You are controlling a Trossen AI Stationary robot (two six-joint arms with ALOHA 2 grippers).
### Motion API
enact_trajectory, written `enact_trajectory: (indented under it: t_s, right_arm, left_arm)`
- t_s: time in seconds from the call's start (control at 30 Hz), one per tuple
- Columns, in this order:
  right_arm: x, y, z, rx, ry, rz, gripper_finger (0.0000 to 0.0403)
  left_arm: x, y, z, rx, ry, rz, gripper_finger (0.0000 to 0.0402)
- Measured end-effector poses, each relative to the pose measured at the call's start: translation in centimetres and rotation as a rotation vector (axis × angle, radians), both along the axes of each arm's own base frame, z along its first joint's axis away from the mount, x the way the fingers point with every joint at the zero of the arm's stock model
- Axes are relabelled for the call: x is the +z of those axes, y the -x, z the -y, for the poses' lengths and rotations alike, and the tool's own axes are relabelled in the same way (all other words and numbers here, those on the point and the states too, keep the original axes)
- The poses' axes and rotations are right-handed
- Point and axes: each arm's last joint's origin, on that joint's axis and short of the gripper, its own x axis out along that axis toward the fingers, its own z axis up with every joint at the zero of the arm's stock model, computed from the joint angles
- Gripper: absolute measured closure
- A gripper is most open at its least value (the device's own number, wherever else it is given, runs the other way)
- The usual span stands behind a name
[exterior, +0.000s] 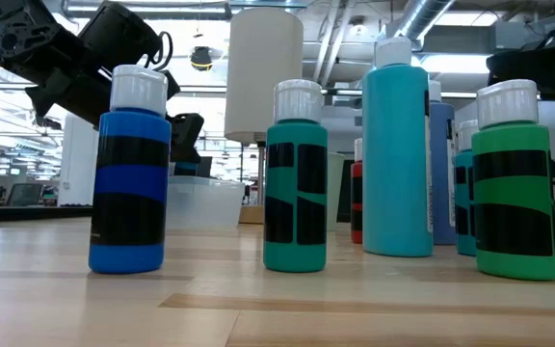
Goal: Pick & Place Paint Supplies
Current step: Put the top blue paint bottle into the transparent bin
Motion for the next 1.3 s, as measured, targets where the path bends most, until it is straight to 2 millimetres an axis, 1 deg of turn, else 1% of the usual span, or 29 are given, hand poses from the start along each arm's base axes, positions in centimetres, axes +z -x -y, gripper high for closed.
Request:
enact_trajectory:
  t_s: [0.23,0.53,0.83,1.3]
  right_arm:
    - [0.0,0.0,0.0,0.000,0.000,0.000,0.0403]
    - [0.0,0.0,0.0,0.000,0.000,0.000,0.0403]
    - [0.0,0.0,0.0,0.000,0.000,0.000,0.0403]
    - [0.0,0.0,0.0,0.000,0.000,0.000,0.0403]
  left_arm:
    - [0.0,0.1,-0.2,0.010,0.003,0.005,0.0299]
    - [-0.8,0.9,-0.6,0.037,0.031,0.023,0.0299]
    - [-1.0,1.1,-0.6,0.042,0.038,0.039,0.0270]
    - [-1.0,1.2,-0.7,0.048,0.040,0.043,0.0266]
